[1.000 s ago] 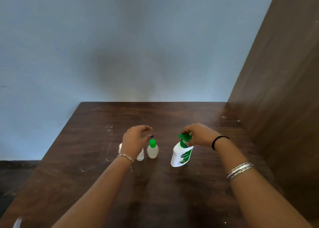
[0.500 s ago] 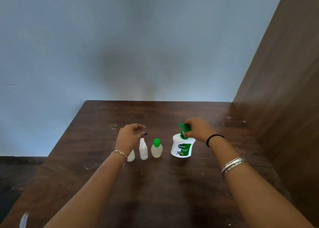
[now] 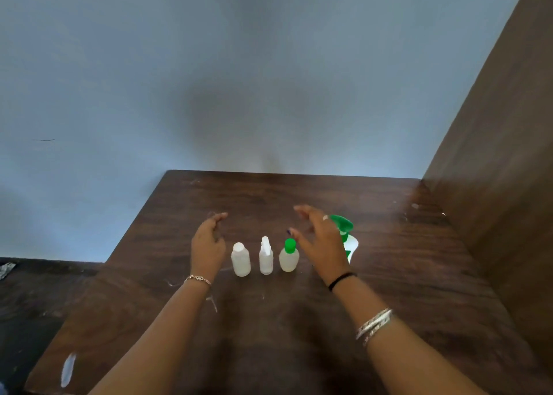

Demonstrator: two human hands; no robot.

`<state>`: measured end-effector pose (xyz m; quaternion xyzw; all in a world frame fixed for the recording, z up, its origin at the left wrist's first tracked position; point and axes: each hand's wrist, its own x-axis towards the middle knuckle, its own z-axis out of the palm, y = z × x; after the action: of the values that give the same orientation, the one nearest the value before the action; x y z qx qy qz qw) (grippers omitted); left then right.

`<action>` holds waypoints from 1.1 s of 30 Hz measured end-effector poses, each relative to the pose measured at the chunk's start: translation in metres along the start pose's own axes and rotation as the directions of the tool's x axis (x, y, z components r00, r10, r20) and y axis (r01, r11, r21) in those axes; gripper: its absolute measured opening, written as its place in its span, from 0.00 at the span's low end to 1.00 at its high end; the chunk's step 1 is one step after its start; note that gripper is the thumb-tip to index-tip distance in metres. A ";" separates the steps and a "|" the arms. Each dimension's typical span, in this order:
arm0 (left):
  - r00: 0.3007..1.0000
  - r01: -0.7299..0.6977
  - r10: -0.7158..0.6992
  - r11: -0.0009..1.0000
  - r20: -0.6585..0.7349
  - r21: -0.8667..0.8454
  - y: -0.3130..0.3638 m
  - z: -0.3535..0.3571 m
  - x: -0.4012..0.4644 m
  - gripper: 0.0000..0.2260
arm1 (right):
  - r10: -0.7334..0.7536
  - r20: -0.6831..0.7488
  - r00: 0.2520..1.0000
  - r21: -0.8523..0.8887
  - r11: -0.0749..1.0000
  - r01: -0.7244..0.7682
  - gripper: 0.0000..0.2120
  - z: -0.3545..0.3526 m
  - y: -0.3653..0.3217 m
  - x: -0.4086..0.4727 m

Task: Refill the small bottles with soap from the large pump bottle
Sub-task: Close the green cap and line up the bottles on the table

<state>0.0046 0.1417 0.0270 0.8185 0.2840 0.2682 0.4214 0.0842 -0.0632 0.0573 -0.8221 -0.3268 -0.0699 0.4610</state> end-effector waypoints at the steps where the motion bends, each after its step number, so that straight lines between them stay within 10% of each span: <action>1: 0.997 0.065 -0.065 0.998 0.047 -0.002 -0.008 0.001 -0.003 0.21 | 0.064 0.006 0.998 0.025 0.998 -0.064 0.20 0.008 0.011 -0.013; 8: 0.869 0.270 -0.256 0.963 0.423 0.027 -0.055 0.015 -0.013 0.37 | 0.405 0.198 0.893 -0.002 0.911 -0.412 0.33 0.045 0.058 -0.037; 33: 0.928 0.155 -0.144 0.988 0.343 -0.003 -0.045 0.040 -0.025 0.23 | 0.427 0.390 0.816 0.056 0.873 -0.484 0.18 0.085 0.068 -0.006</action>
<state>0.0039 0.1246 -0.0359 0.8221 0.2638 0.0933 0.4958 0.1045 -0.0227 -0.0417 -0.8368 -0.2044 0.2223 0.4566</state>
